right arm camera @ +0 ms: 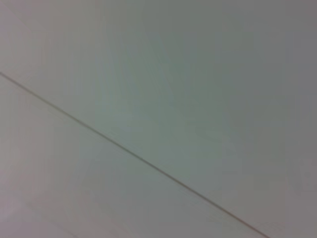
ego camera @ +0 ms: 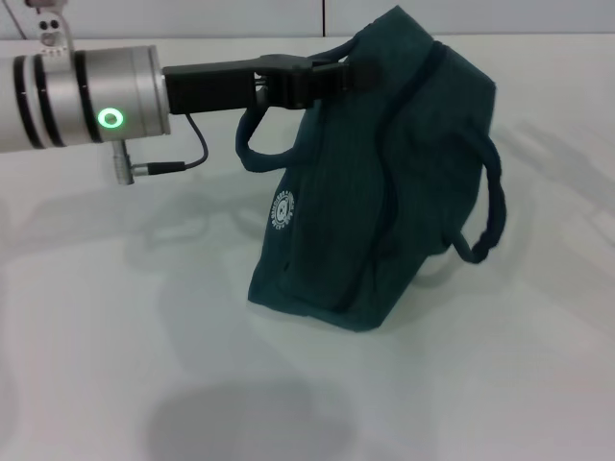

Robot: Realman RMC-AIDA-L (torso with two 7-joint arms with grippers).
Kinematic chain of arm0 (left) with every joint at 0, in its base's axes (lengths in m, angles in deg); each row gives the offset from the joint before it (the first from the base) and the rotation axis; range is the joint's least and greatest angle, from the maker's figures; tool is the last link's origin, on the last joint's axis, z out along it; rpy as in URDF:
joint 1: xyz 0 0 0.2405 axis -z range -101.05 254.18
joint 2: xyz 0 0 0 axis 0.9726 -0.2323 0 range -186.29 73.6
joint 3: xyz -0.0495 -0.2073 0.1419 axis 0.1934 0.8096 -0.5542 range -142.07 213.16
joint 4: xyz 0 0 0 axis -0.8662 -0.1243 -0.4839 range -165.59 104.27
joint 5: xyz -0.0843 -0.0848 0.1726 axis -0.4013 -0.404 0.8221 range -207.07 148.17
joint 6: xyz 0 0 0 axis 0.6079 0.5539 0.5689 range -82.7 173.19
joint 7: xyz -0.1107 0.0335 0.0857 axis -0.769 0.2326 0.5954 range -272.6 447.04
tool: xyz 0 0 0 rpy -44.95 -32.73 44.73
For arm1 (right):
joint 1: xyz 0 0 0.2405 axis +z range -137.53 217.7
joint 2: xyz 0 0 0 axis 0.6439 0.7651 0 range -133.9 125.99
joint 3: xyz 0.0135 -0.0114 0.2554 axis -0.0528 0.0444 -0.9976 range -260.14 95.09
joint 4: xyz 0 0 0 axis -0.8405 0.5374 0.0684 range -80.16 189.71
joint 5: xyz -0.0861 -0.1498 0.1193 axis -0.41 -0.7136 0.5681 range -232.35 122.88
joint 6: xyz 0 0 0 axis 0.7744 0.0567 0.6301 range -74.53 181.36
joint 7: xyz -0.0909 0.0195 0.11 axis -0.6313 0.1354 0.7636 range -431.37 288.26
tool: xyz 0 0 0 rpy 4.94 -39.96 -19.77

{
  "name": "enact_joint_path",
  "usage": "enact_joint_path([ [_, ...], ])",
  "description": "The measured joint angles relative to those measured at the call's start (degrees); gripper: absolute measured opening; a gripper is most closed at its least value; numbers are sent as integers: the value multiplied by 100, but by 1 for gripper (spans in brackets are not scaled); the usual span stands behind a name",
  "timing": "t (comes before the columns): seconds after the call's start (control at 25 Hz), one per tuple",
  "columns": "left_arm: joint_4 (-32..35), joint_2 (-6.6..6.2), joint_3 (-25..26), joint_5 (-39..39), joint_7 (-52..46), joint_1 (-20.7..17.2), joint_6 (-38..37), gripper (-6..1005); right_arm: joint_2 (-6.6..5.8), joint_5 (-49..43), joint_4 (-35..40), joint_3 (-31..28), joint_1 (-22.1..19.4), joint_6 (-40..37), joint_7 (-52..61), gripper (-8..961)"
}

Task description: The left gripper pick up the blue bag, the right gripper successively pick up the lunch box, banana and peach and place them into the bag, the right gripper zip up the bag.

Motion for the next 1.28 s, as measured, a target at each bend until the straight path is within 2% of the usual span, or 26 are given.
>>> enact_joint_path([
  [0.2,-284,18,-35,46,1,71,567,82,15,12,-21,-26,-135,-49,-68,875],
  [0.44,-616,29,-50,13,1,69,950,84,36,12,-27,-31,-175,-51,-128,875],
  [0.68,-625,43,-52,-176,-3,-77,907,179,39,13,-28,-29,-148,-51,-182,876],
  [0.92,-632,31,-23,-973,-29,-368,897,274,46,-29,1,49,-102,-64,-251,876],
  [1.2,-558,-125,-12,-1294,-95,-480,644,504,50,-29,28,92,-66,-382,-788,876],
  [1.24,-538,-213,-4,-1376,-30,-487,317,750,56,-31,30,102,-46,-467,-937,876],
  [1.28,-502,-235,-3,-1398,-14,-489,226,771,61,-35,32,116,-16,-578,-1128,876],
])
